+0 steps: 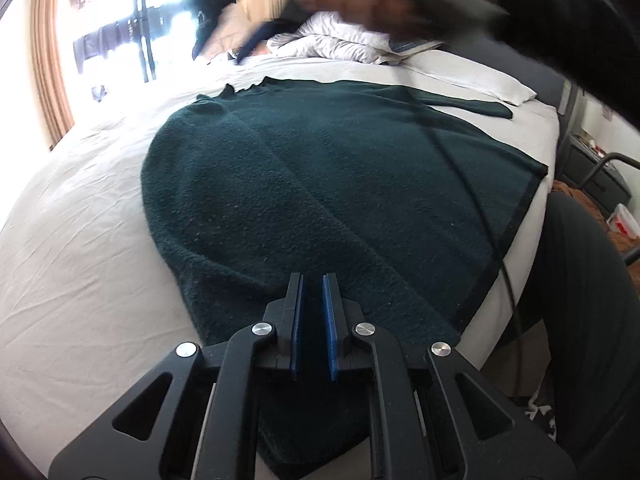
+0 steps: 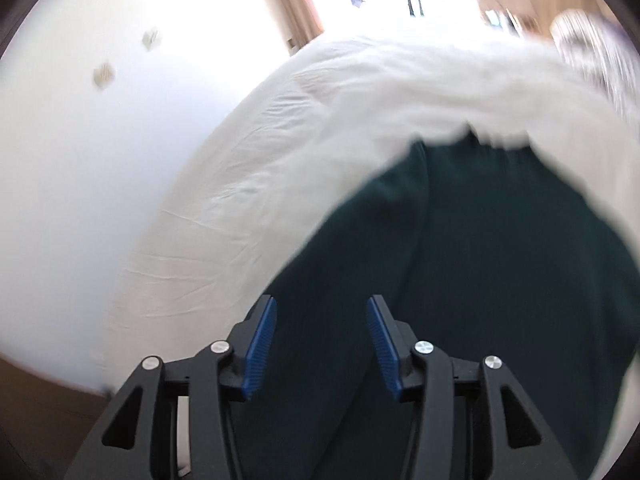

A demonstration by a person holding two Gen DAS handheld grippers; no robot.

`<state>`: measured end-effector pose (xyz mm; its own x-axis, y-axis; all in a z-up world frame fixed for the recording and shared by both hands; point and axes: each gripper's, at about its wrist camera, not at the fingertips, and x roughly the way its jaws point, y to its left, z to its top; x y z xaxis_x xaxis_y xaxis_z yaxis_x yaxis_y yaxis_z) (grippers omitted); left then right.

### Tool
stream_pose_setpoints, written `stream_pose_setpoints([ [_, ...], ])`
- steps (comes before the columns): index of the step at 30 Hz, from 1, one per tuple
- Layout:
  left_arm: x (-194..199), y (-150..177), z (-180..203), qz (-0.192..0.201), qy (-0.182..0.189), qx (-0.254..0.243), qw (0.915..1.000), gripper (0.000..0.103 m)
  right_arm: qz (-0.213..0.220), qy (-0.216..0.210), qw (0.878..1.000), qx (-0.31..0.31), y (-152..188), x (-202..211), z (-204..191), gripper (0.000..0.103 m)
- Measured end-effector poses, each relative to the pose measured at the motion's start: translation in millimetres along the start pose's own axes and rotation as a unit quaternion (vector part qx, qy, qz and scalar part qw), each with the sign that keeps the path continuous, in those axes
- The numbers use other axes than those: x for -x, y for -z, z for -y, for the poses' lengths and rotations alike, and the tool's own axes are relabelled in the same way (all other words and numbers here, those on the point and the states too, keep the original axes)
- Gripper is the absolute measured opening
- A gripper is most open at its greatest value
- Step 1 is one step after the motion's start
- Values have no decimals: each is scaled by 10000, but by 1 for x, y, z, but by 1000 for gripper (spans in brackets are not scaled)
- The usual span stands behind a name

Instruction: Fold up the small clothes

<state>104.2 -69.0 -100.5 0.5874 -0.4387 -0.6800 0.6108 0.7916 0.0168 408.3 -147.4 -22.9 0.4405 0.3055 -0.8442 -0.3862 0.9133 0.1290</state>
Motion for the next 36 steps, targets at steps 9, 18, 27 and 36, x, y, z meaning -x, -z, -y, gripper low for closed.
stream_pose_setpoints([
  [9,-7,10,6,240,138,-64,9996,9,-564,1290,9735,1802,-70,-77,-70,50],
  [18,-8,15,1,443,329,64,9985,9,-1676,1814,9229,2954,-34,-132,-102,39],
  [27,-7,17,-3,464,319,60,9984,9,-1870,1997,9197,2818,-18,-116,-87,40],
  [36,-6,17,-5,478,348,99,9982,9,-1859,3088,8479,3889,-2,-151,-105,44],
])
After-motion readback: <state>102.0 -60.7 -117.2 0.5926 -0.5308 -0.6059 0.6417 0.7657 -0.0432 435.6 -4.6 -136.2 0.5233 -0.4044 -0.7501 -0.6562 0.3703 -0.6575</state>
